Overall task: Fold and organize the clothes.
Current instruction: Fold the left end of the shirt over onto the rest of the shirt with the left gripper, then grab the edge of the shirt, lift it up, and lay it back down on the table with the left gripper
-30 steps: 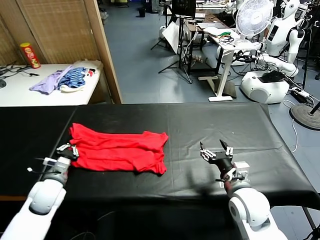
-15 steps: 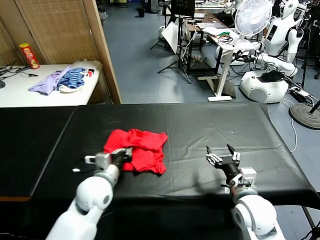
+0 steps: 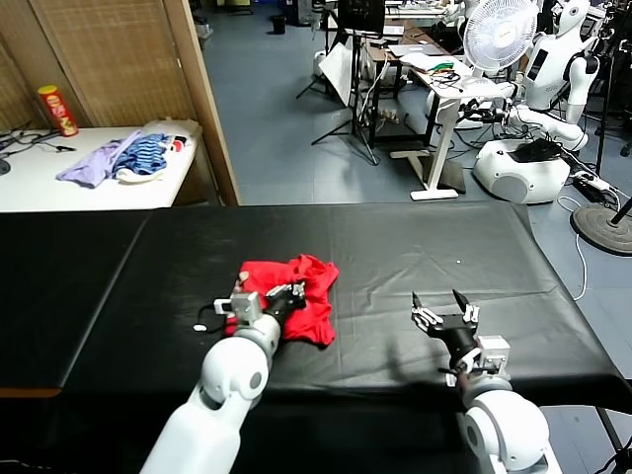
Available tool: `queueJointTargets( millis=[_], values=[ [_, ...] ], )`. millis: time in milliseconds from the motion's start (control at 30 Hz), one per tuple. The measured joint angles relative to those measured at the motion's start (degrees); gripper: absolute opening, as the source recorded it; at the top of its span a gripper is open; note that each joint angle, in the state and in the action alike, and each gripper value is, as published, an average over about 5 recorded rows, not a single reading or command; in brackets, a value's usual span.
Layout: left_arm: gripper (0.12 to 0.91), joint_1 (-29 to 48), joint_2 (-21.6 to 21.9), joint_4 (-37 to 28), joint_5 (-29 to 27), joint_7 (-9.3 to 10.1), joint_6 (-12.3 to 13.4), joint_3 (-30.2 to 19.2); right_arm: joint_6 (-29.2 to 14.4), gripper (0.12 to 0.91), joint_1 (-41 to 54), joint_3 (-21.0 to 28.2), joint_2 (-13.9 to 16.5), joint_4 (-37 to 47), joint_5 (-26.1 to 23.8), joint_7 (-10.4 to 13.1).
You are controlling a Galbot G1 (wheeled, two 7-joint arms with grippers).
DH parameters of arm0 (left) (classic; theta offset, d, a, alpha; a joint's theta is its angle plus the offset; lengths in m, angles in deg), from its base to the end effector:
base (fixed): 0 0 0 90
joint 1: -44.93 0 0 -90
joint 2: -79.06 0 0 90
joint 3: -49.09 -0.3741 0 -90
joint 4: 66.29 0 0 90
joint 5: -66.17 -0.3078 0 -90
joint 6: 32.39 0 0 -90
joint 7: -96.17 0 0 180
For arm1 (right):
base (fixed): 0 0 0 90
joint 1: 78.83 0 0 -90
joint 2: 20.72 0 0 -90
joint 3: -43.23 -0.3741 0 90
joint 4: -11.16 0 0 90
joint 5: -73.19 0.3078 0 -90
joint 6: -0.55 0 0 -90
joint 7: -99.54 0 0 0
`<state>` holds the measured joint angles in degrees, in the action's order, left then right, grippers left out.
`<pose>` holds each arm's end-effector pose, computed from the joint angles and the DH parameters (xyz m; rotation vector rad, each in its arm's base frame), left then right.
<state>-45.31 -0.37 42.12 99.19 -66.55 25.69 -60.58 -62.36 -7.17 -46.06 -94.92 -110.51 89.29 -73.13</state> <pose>0.2738 -0.0458 -0.2914 -0.3418 -2.6912 0.3354 0.1840 -0.0547 -0.2773 0.0508 -2.8791 0.0300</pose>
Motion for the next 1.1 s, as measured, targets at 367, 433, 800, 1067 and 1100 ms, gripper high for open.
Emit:
queueJointTargets(
  millis=[367, 433, 800, 1067, 1100],
  values=[
    [0.502, -0.94, -3.25, -0.25, -1.44, -3.55, 2.42, -0.86, -0.22, 0.798, 1.24, 1.32, 1.21, 1.04, 0.33, -0.82],
    [0.618, -1.13, -3.84, 0.06, -1.34, -4.66, 3.31, -1.09, -0.21, 0.798, 1.85, 1.99, 1.47, 1.46, 0.34, -0.93],
    [0.797, -3.52, 1.21, 3.89, -6.96, -8.34, 8.73, 3.36, -1.27, 0.798, 9.04, 11.99, 1.06, 6.95, -0.16, -3.58],
    [0.798, -9.13, 6.95, 2.76, -9.25, -9.07, 10.96, 11.64, -2.52, 0.798, 18.48, 22.67, -1.53, 16.94, -6.30, -4.64],
    [0.798, -9.84, 7.00, 2.57, -9.37, -9.15, 11.09, 12.43, -2.45, 0.798, 19.37, 23.63, -1.77, 18.35, -7.91, -5.01]
  ],
)
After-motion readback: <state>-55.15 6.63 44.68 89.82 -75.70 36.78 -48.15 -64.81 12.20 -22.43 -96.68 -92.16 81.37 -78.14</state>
